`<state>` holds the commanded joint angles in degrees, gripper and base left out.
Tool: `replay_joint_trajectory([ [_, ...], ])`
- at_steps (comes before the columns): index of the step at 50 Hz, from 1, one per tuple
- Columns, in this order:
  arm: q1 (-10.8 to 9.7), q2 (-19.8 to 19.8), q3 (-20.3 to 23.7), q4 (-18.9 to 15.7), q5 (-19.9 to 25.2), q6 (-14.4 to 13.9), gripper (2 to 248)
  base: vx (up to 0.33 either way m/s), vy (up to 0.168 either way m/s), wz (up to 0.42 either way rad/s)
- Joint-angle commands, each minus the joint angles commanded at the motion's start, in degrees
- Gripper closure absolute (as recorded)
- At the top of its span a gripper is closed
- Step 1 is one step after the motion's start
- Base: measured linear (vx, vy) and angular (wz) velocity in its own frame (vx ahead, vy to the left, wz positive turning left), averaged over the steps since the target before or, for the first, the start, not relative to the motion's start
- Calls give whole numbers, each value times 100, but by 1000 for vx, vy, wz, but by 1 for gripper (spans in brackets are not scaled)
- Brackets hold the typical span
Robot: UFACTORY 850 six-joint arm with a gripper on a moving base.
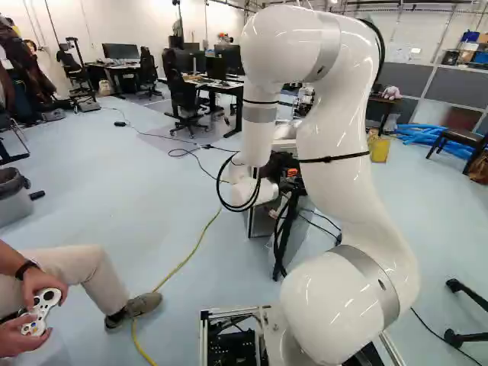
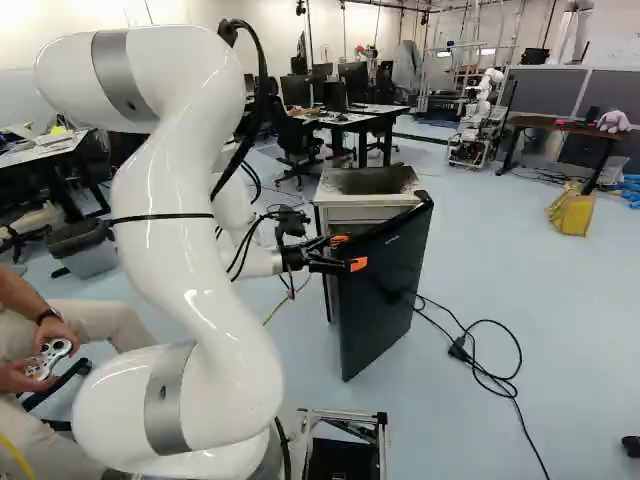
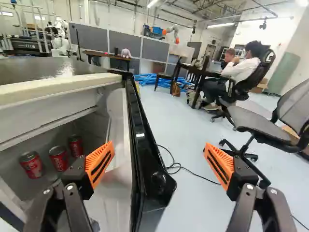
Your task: Grab a drink from the fridge
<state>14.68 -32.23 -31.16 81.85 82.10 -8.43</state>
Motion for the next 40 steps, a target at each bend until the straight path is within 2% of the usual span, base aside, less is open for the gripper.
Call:
replay_joint_trajectory([
  [24, -501, 114, 266, 475, 108, 0, 3, 0, 0, 0],
  [40, -935, 134, 317, 806, 171, 0, 3, 0, 0, 0],
])
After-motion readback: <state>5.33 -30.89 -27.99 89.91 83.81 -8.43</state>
